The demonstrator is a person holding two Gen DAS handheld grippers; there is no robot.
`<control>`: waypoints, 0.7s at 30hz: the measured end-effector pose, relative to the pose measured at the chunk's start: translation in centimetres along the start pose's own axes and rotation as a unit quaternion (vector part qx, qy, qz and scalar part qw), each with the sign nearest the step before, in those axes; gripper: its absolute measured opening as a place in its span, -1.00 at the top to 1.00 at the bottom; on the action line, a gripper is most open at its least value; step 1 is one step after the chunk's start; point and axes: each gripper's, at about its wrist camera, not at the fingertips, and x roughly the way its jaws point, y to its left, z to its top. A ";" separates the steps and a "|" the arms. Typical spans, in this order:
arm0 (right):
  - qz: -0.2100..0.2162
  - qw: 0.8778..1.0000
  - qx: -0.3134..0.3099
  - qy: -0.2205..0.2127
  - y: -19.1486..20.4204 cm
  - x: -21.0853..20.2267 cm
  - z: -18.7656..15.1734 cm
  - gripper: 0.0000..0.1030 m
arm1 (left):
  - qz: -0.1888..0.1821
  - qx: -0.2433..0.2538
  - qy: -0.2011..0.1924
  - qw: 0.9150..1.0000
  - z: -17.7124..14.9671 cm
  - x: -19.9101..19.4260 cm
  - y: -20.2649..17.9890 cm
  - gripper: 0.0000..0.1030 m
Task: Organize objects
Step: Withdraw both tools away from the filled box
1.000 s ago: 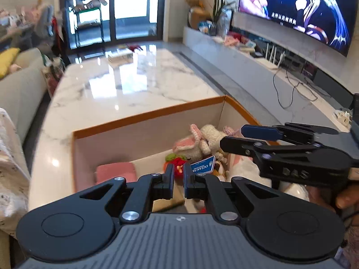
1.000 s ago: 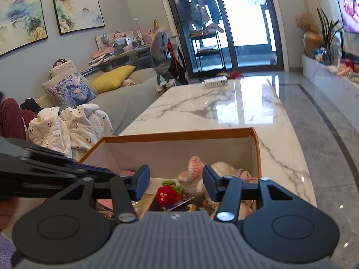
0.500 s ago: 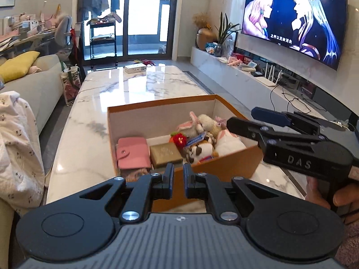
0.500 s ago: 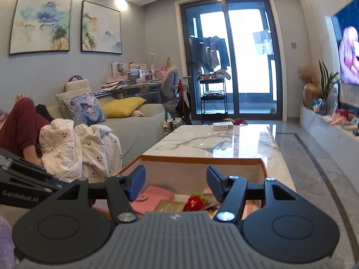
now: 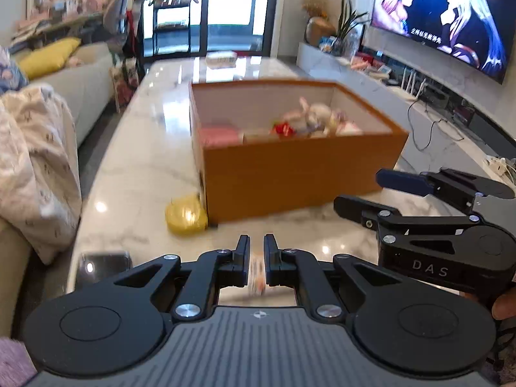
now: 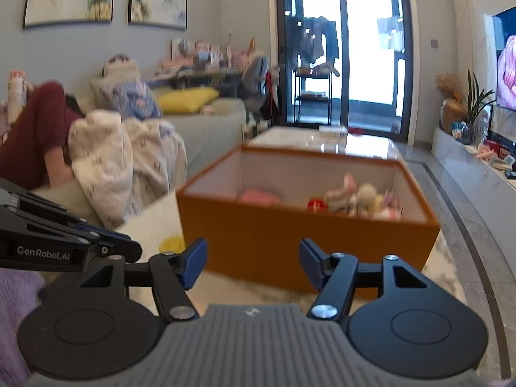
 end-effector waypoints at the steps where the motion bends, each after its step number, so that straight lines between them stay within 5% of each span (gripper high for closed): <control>1: -0.005 1.000 -0.005 0.006 0.3 0.1 -0.5 -0.25 | 0.000 -0.005 0.006 1.000 -0.8 0.1 0.4 0.84; 8: -0.021 0.998 -0.042 0.044 1.9 1.3 -3.4 -0.14 | -0.006 -0.051 0.020 0.998 -3.3 1.2 2.6 0.81; 11: -0.027 0.997 -0.047 0.058 1.9 1.9 -4.0 -0.07 | -0.013 -0.064 0.019 0.998 -3.8 1.7 3.3 0.44; 21: 0.016 0.992 -0.104 0.072 4.1 2.6 -4.4 -0.06 | -0.013 -0.066 0.036 0.997 -4.7 3.2 2.6 0.42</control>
